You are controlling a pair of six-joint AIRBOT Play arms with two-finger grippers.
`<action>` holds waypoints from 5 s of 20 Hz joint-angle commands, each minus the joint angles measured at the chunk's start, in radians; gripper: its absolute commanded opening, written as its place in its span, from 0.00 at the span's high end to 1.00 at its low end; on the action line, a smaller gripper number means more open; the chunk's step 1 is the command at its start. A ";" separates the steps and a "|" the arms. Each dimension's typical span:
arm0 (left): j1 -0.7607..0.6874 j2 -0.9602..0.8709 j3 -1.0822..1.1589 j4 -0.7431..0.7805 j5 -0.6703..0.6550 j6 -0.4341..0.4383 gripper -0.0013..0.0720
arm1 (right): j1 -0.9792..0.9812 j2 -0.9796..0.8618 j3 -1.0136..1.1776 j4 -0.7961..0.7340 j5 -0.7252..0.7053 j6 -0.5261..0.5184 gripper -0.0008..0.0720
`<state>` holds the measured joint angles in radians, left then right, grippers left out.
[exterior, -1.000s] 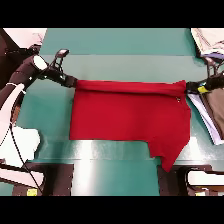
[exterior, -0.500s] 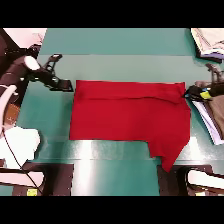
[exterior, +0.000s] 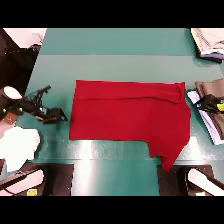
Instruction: Fold the shirts.
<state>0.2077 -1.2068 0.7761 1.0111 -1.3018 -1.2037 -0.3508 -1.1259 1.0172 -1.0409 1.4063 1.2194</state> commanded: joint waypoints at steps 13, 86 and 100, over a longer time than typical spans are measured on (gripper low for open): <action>0.010 0.040 -0.247 -0.139 0.079 0.047 0.33 | 0.044 0.024 -0.021 0.107 -0.008 -0.016 0.43; -0.142 -0.149 0.317 0.005 0.404 -0.128 0.16 | 0.304 -0.536 0.578 -0.001 -0.146 0.119 0.22; -0.240 -0.148 0.380 -0.054 0.229 -0.125 0.94 | 0.049 -0.576 0.324 0.169 -0.002 -0.109 0.01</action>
<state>0.0120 -1.3544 1.1545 0.9661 -1.0912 -1.3293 -0.2764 -1.6749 1.4048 -0.9577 1.4296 1.1824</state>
